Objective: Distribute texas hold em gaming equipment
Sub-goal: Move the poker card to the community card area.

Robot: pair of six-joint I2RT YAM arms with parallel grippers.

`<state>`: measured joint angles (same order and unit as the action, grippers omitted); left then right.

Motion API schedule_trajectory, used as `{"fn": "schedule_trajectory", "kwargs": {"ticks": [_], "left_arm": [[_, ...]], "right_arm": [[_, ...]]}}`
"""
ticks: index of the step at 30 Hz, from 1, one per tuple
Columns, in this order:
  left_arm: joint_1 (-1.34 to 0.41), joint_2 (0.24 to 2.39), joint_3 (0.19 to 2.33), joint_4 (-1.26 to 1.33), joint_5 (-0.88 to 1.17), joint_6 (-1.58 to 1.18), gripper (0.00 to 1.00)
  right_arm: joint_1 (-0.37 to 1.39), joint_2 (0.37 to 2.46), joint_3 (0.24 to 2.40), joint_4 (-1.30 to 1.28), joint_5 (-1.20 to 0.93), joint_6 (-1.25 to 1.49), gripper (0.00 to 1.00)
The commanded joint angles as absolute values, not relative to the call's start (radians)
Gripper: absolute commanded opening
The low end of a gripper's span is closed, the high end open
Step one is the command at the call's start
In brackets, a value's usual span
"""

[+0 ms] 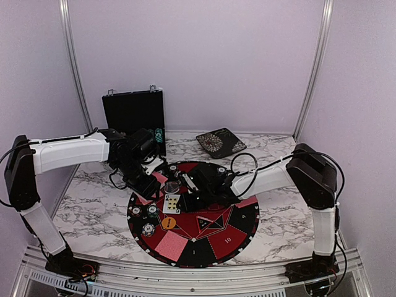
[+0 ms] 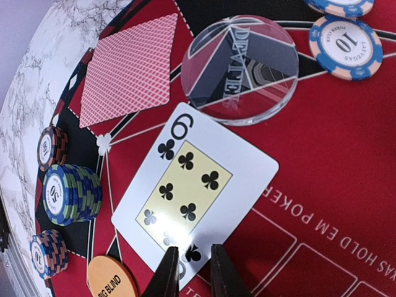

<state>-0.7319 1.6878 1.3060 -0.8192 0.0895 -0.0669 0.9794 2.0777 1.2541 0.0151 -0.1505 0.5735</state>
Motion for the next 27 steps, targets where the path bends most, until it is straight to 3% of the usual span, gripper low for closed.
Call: {"fn": "schedule_trajectory", "kwargs": {"ticks": [1, 13, 27], "left_arm": [[-0.729, 1.662, 1.299, -0.805, 0.107, -0.061, 0.35], [-0.732, 1.669, 1.313, -0.807, 0.121, -0.064, 0.35], [-0.788, 1.721, 1.382, -0.841, 0.114, -0.061, 0.35]], "right_arm": [[0.997, 2.085, 1.263, -0.042, -0.167, 0.568, 0.18], [0.940, 1.884, 1.156, 0.045, -0.221, 0.612, 0.23], [0.841, 1.787, 0.995, 0.435, -0.550, 0.851, 0.46]]}}
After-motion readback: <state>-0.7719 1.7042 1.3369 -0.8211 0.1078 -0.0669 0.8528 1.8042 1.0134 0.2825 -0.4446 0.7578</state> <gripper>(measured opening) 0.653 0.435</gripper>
